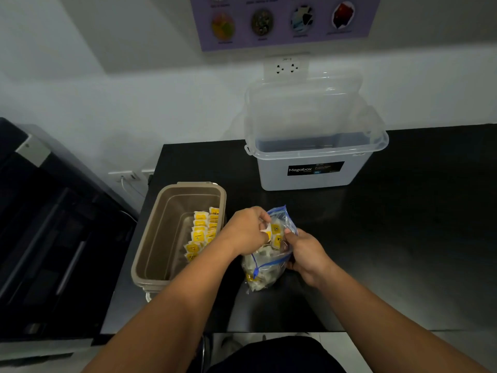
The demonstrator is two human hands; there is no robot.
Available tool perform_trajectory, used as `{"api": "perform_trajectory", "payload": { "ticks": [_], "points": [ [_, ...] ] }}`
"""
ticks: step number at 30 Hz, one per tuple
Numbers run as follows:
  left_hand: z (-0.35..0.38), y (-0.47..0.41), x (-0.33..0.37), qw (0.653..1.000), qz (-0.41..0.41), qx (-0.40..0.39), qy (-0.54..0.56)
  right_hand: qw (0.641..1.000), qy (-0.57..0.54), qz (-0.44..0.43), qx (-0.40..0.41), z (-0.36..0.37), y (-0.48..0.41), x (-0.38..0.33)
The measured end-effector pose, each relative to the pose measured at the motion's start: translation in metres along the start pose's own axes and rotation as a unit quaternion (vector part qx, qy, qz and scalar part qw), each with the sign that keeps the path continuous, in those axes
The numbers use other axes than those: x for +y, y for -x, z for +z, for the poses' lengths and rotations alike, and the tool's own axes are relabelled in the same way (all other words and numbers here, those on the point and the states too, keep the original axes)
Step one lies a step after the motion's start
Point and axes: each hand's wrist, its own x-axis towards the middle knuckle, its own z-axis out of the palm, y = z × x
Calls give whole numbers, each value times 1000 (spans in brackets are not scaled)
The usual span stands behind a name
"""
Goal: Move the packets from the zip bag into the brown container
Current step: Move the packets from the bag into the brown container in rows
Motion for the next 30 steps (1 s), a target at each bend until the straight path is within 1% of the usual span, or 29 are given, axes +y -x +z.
{"api": "perform_trajectory", "payload": {
  "ticks": [2, 6, 12, 16, 18, 21, 23, 26, 28, 30],
  "points": [
    [-2, 1, 2, 1000, 7, 2, -11, 1000, -2, 2, -1, 2, 0, -2],
    [-15, 6, 2, 998, 36, 37, -33, 1000, -2, 7, -3, 4, -1, -5],
    [-68, 30, -3, 990, 74, 121, 12, 1000, -8, 16, 4, 11, -7, -8],
    [-112, 47, -21, 983, 63, 169, -13, 1000, -6, 17, 7, 15, -10, -11],
    [-128, 52, -32, 983, 44, 172, -40, 1000, -4, 19, 8, 18, -11, -12],
    [-137, 57, -46, 988, 9, 119, -95, 1000, 2, 24, 6, 22, -12, -13],
    [-136, 57, -56, 989, -12, 48, -142, 1000, 3, 27, 5, 23, -14, -13],
    [-128, 53, -74, 978, -24, -56, -198, 999, 7, 32, 7, 25, -16, -14],
    [-119, 47, -84, 972, -29, -88, -217, 999, 10, 36, 10, 25, -17, -15],
    [-109, 42, -93, 969, -31, -99, -225, 999, 11, 38, 9, 25, -18, -15]
  ]
}}
